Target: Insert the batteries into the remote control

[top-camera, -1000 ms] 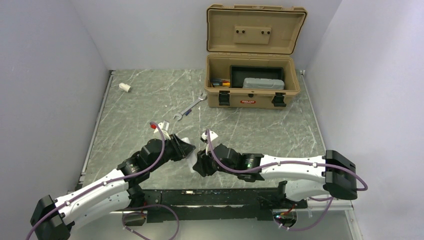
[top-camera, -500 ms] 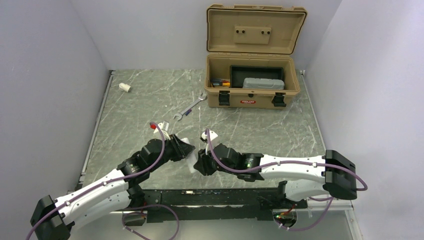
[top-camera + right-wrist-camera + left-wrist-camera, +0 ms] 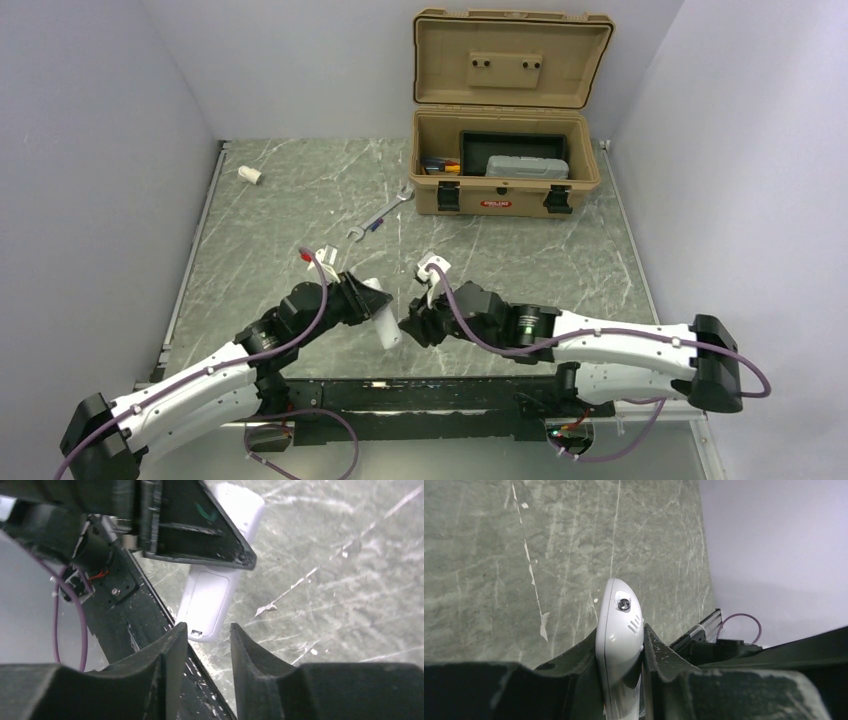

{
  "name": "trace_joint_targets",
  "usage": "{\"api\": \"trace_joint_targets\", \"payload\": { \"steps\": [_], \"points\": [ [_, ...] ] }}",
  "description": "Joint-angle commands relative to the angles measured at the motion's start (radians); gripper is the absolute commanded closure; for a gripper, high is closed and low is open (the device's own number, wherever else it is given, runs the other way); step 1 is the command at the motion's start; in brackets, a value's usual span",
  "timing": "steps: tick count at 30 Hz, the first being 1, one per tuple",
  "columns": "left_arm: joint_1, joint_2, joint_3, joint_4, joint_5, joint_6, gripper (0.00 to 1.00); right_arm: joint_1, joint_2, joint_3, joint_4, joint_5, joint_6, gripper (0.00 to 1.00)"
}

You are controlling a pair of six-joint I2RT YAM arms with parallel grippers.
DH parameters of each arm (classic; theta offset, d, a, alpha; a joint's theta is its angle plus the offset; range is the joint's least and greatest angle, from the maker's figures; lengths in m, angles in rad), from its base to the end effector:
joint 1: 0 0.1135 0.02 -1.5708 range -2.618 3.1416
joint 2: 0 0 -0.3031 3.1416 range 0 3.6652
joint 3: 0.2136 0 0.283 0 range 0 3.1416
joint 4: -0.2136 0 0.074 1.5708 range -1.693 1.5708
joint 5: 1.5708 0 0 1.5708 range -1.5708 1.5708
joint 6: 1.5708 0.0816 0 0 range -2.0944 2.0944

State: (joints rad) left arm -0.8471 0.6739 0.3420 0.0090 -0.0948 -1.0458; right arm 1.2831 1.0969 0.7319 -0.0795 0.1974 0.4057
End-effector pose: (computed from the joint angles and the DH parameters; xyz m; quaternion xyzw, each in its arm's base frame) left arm 0.1458 -0.1533 0.2200 -0.1079 0.8039 -0.4510 0.3723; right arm 0.1006 0.2836 0.2743 -0.3098 0.7841 0.3418 0.4151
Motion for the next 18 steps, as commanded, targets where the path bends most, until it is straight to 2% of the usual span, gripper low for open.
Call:
{"api": "trace_joint_targets", "payload": {
  "steps": [1, 4, 11, 14, 18],
  "points": [
    [0.007, -0.003, -0.083, 0.212, 0.115, -0.091, 1.00, -0.001, -0.110, -0.042, 0.040, -0.176, -0.316, 0.57],
    [0.008, 0.018, -0.153, 0.355, 0.176, -0.172, 1.00, 0.000, -0.190, -0.081, 0.049, -0.343, -0.477, 0.53],
    [0.007, 0.017, -0.225, 0.520, 0.228, -0.274, 1.00, 0.001, -0.314, -0.100, -0.062, -0.506, -0.815, 0.46],
    [0.007, 0.019, -0.229, 0.551, 0.238, -0.294, 1.00, 0.001, -0.300, -0.074, -0.118, -0.556, -0.868, 0.45],
    [0.008, 0.031, -0.223, 0.564, 0.252, -0.299, 1.00, 0.000, -0.260, -0.065, -0.098, -0.608, -0.903, 0.47]
  ]
}}
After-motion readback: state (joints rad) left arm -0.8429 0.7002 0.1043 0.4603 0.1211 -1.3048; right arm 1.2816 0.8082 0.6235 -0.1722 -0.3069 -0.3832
